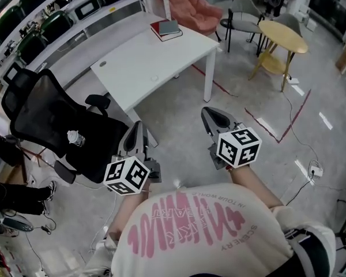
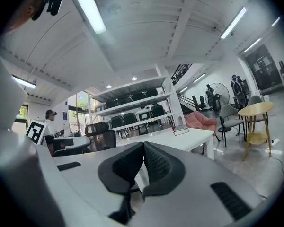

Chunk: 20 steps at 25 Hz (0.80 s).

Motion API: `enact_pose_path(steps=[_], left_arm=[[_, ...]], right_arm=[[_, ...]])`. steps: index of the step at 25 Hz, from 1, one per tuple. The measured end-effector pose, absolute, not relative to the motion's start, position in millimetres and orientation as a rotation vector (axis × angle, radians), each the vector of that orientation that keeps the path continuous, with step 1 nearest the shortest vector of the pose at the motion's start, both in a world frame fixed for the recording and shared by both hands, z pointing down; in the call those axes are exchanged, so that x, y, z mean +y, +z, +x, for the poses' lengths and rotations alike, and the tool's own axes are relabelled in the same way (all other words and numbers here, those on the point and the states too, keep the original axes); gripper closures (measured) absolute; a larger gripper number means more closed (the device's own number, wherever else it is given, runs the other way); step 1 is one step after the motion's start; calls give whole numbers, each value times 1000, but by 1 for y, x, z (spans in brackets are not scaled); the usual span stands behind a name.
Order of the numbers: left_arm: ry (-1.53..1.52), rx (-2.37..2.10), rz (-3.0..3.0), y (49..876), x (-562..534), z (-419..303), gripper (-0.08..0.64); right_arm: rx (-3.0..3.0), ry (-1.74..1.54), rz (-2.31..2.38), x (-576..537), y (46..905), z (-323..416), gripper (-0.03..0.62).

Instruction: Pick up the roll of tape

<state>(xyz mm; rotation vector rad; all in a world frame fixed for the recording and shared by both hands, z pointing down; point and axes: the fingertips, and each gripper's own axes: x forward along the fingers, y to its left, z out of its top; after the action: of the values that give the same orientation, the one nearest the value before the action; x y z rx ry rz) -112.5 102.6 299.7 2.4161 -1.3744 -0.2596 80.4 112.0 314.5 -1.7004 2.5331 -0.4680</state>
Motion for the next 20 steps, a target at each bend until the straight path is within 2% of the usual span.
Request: enact_pose_path(steps=[11, 20], left_arm=[[-318, -1316, 2492, 280, 5, -142, 535], [-336, -1332, 2468, 292, -31, -178, 535]], right_arm=[[2496, -422, -1709, 12, 301, 52, 578], [2523, -408, -1712, -21, 310, 18, 578]])
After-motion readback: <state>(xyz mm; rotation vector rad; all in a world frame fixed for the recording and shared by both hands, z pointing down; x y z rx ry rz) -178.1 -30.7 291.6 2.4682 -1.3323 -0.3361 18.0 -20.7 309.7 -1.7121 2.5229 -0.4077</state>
